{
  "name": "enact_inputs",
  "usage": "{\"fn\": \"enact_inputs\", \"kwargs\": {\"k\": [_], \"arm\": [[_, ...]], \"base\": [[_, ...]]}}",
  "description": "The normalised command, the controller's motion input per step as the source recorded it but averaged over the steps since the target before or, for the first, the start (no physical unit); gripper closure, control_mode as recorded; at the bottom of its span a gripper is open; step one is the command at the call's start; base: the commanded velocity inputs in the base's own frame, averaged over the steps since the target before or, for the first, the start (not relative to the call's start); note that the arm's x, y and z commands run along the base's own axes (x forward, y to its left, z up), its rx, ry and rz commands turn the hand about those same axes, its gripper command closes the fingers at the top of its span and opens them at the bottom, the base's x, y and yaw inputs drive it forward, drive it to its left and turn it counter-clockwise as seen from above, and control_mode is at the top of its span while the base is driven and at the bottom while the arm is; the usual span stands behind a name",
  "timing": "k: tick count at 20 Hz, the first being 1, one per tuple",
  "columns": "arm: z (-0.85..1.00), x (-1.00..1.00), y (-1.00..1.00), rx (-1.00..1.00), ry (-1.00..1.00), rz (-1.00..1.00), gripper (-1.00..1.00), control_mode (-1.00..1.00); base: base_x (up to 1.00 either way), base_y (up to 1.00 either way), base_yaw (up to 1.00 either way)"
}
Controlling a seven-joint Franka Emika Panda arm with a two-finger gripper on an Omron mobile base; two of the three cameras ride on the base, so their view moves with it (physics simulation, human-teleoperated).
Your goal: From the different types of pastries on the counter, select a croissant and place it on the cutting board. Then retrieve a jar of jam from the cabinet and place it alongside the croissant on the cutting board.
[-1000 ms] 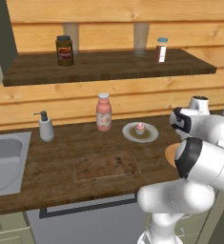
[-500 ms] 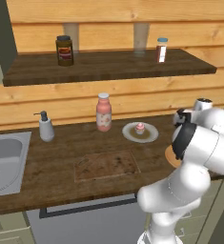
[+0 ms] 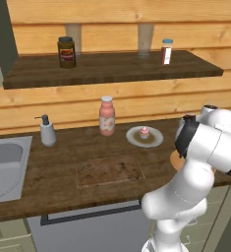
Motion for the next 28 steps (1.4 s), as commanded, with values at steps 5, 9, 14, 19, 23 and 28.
{"fn": "enact_inputs", "kwargs": {"k": [5, 9, 14, 19, 23, 28], "arm": [[-0.34, 0.00, 0.00, 0.00, 0.00, -0.06, -1.00, -1.00], [-0.38, 0.06, 0.00, 0.00, 0.00, -0.06, -1.00, -1.00], [-0.33, 0.06, 0.00, 0.00, 0.00, -0.06, -1.00, -1.00], [-0.32, 0.14, 0.00, 0.00, 0.01, -0.05, 1.00, -1.00], [-0.04, 0.00, 0.00, 0.04, 0.08, -0.04, 1.00, -1.00], [0.26, -0.06, 0.04, 0.06, 0.06, -0.01, 1.00, -1.00]], "base": [[0.00, 0.00, 0.00], [0.00, 0.00, 0.00], [0.00, 0.00, 0.00], [0.00, 0.00, 0.00], [0.00, 0.00, 0.00], [0.00, 0.00, 0.00]]}}
